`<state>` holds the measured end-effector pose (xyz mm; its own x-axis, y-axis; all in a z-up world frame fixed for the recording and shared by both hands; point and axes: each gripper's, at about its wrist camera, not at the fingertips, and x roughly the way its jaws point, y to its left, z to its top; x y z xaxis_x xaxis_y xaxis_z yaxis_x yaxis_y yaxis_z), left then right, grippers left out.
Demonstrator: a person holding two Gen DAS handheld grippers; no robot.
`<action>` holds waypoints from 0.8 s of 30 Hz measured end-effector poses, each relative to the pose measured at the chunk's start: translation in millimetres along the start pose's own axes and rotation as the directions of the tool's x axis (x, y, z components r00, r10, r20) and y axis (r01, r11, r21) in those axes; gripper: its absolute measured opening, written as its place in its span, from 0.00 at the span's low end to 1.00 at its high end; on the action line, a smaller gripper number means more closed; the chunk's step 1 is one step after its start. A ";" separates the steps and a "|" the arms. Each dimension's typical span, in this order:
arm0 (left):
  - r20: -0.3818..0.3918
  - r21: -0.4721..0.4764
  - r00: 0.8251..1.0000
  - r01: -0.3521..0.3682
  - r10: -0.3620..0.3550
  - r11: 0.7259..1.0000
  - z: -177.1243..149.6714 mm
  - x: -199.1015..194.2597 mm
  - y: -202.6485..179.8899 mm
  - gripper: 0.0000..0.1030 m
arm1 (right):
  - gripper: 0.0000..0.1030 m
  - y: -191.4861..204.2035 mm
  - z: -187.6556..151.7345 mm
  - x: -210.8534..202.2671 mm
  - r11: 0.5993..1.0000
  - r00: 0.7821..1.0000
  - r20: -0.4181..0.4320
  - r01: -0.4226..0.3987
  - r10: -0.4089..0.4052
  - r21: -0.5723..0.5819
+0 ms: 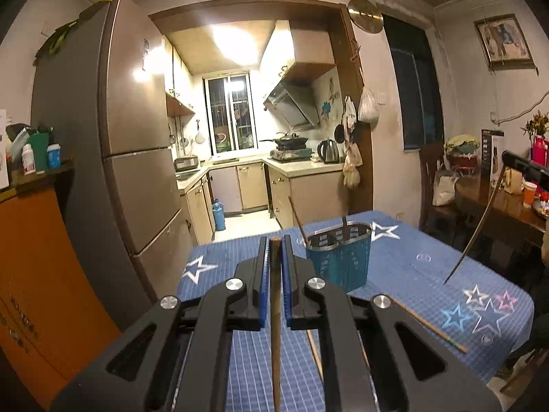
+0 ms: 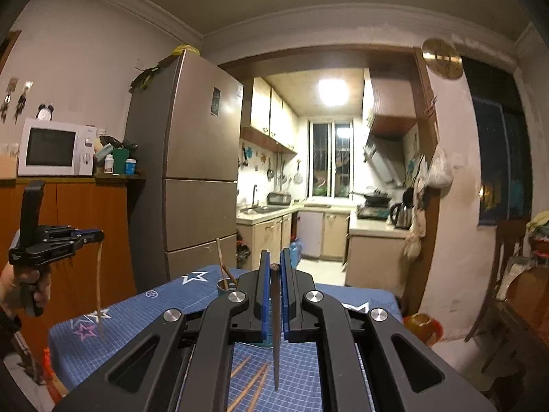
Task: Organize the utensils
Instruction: 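Lift both chopsticks and carry them over the silver wire basket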
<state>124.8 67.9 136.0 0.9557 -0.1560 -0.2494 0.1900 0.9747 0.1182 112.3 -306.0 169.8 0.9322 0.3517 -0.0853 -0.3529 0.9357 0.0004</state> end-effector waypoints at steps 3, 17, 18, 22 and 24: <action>0.020 -0.015 1.000 0.021 -0.021 1.000 16.0 1.0 0.4 0.05 | 0.07 -4.3 15.1 11.0 1.000 1.000 -0.018 -0.013 0.013 0.018; 0.116 -0.058 0.989 0.098 -0.091 0.994 92.7 42.2 -15.2 0.05 | 0.07 -10.2 82.7 76.3 0.998 0.997 -0.065 -0.050 0.052 0.024; 0.126 -0.059 0.987 0.103 -0.095 0.993 99.1 45.9 -18.2 0.05 | 0.07 -10.1 87.6 82.2 0.999 0.997 -0.065 -0.050 0.051 0.019; 0.166 -0.068 0.981 0.114 -0.101 0.991 120.5 59.4 -24.7 0.05 | 0.07 -11.2 103.3 103.2 0.998 0.997 -0.061 -0.056 0.057 0.013; 0.187 -0.079 0.977 0.123 -0.107 0.989 131.5 68.7 -26.0 0.05 | 0.07 -12.3 111.8 118.4 0.998 0.996 -0.058 -0.059 0.060 0.014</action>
<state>215.0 10.7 242.2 0.9551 -0.2863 -0.0768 0.2879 0.9576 0.0107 236.0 -272.5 271.0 0.9031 0.4050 -0.1429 -0.4066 0.9134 0.0193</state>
